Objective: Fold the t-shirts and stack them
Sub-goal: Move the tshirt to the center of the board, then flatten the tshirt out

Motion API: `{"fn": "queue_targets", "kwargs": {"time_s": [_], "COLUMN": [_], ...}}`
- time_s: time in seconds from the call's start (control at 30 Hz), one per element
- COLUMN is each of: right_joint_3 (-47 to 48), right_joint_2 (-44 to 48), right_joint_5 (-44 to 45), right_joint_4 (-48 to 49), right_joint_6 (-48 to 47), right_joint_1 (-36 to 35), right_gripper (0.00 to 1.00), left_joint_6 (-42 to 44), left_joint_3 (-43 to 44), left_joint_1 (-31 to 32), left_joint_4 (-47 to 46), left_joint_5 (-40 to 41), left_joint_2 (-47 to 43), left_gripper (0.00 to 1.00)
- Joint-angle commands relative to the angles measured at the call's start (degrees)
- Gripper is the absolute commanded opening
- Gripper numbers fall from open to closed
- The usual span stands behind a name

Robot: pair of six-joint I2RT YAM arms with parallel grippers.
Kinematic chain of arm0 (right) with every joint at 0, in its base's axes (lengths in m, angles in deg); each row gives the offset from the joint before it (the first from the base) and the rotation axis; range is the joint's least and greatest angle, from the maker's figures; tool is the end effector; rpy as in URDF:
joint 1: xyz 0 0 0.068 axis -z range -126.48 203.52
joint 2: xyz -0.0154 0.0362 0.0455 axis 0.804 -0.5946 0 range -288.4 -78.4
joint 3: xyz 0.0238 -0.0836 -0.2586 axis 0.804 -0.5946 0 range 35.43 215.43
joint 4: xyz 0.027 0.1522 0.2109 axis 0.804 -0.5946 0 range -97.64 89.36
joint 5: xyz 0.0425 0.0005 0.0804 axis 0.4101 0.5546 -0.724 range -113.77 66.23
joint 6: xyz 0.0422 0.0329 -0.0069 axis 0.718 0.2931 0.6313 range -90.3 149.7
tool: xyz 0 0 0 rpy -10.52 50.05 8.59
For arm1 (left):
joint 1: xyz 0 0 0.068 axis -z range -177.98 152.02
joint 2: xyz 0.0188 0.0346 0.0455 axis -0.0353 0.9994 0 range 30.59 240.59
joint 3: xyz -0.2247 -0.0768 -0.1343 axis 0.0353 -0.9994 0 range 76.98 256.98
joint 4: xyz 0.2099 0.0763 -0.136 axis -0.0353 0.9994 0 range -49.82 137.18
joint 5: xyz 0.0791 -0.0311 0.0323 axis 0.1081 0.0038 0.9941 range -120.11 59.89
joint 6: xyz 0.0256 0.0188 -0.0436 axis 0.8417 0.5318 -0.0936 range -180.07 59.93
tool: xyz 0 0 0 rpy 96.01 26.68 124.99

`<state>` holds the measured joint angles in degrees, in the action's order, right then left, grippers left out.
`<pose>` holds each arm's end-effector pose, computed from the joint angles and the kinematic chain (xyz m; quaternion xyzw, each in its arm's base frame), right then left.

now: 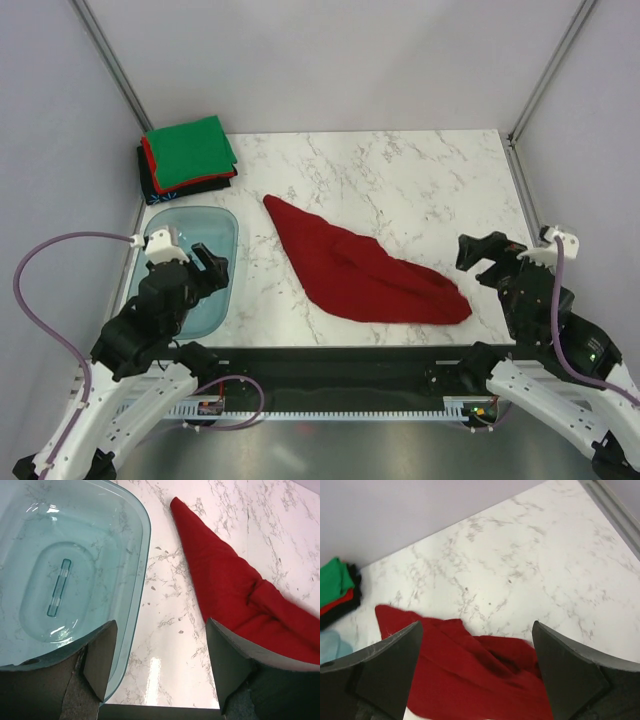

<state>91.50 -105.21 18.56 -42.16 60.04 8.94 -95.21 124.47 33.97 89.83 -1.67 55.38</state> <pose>0.0645 0.0298 0.3833 0.1349 0.7485 0.1328 0.6355 0.0745 -0.0264 0.3265 -0.1515 0.8224 -0.1055 0.5382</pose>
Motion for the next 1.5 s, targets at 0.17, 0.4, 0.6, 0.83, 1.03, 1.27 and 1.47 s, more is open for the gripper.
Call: {"fn": "queue_targets", "kwargs": {"time_s": [0.17,0.4,0.6,0.83,1.03,1.27,1.47], "right_joint_3": [-2.0,11.3,13.3,15.3,15.1,17.0,15.0], "right_joint_2": [-12.2,-47.2,-61.2,-71.5,-71.1,-74.5,-74.3], "right_joint_5": [-1.1,-20.9,-37.3,-44.5,-48.3,-45.3,-40.7], "right_joint_4": [2.2,4.8,13.8,19.4,23.6,20.2,18.1], "right_joint_6": [10.4,3.4,2.7,3.1,2.8,1.8,1.3], "right_joint_1": [-0.1,2.4,12.0,12.4,12.3,10.9,10.8], "right_gripper": [0.98,0.98,0.81,0.73,0.73,0.7,0.63], "left_joint_6": [0.2,3.1,2.5,2.7,2.9,3.0,2.8], "left_joint_3": [1.7,1.9,1.4,1.2,1.1,1.1,0.9], "left_joint_1": [-0.2,-0.2,-0.1,-0.1,-0.1,-0.1,-0.2], "left_joint_4": [-0.2,0.7,0.5,0.2,0.0,-0.1,0.0], "left_joint_5": [0.3,1.6,1.8,1.3,1.3,1.4,1.8], "left_joint_2": [2.5,4.7,3.4,4.6,4.5,4.1,3.3], "left_gripper": [0.75,0.72,0.72,0.72,0.72,0.72,0.72]}}
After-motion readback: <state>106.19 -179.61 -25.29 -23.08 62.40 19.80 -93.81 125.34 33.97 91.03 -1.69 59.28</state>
